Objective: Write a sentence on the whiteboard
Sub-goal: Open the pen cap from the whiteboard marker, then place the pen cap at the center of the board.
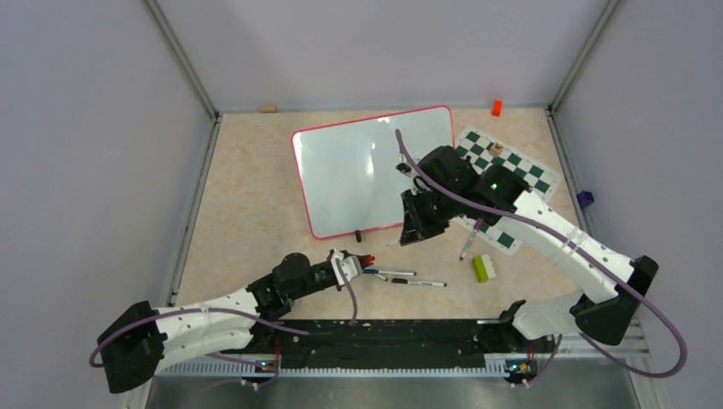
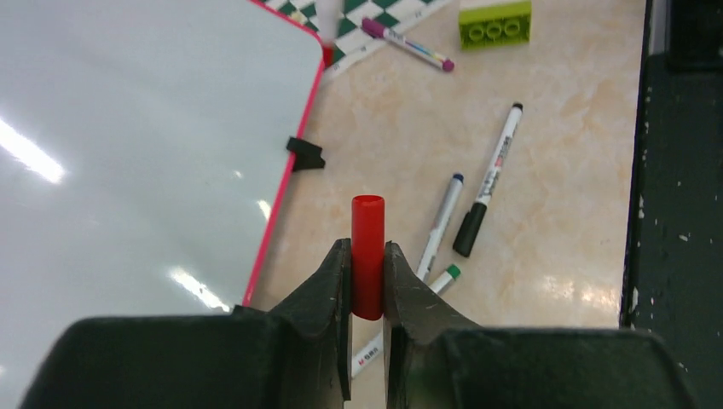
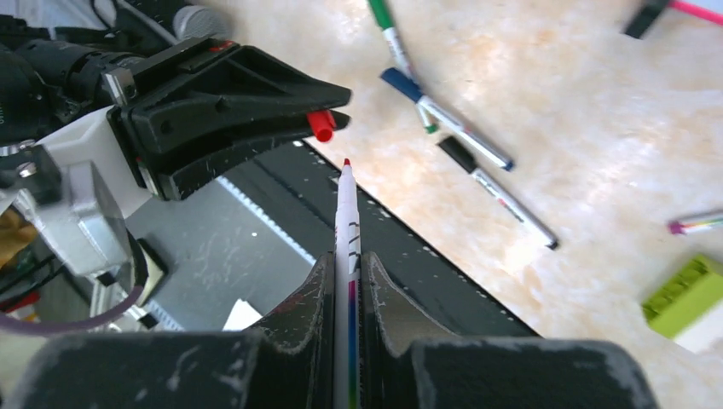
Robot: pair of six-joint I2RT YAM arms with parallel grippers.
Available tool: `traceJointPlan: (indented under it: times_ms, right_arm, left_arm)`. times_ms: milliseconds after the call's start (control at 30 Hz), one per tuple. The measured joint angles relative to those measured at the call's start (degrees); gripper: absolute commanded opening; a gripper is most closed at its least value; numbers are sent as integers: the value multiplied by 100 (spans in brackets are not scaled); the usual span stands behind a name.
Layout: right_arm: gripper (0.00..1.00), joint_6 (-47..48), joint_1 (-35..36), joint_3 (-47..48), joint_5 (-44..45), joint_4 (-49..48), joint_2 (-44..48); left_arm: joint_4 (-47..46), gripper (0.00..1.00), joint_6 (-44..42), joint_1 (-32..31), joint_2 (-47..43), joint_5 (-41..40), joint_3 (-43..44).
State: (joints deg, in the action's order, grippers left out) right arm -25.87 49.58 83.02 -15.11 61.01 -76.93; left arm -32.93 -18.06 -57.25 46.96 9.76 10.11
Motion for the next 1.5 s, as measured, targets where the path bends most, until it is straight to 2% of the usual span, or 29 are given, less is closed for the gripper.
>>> traceJointPlan:
  times_ms: [133, 367, 633, 733, 833, 1133, 1267, 1400, 1500]
  right_arm:
    - [0, 146, -240, 2, 299, 254, 291]
    - [0, 251, -354, -79, 787, 249, 656]
    - [0, 15, -365, -1493, 1626, -774, 1965]
    - [0, -79, -365, -1843, 1808, -1117, 2417]
    - [0, -125, -365, -1928, 1902, -1362, 2570]
    - [0, -122, -365, -2271, 1871, -1749, 2415]
    - [0, -116, -365, -2367, 1847, -1849, 2415]
    - [0, -114, -365, -2422, 1825, -1932, 2433]
    - [0, -111, -365, -2455, 1788, -1969, 2457]
  left_arm:
    - [391, 0, -2, 11, 70, -57, -96]
    - [452, 0, 28, 11, 98, -190, -96]
    - [529, 0, 841, 11, 352, -439, -79]
    - [944, 0, 1532, 11, 367, -809, 61]
    - [1572, 0, 2496, 11, 238, -1569, 302]
    - [4269, 0, 5936, 157, -1187, -4151, 645]
    - [5263, 0, 6756, 852, -1665, -4631, 748]
    - [5602, 0, 6953, 2494, -1773, -4194, 756]
    - [5622, 0, 6966, 3547, -1462, -3744, 756]
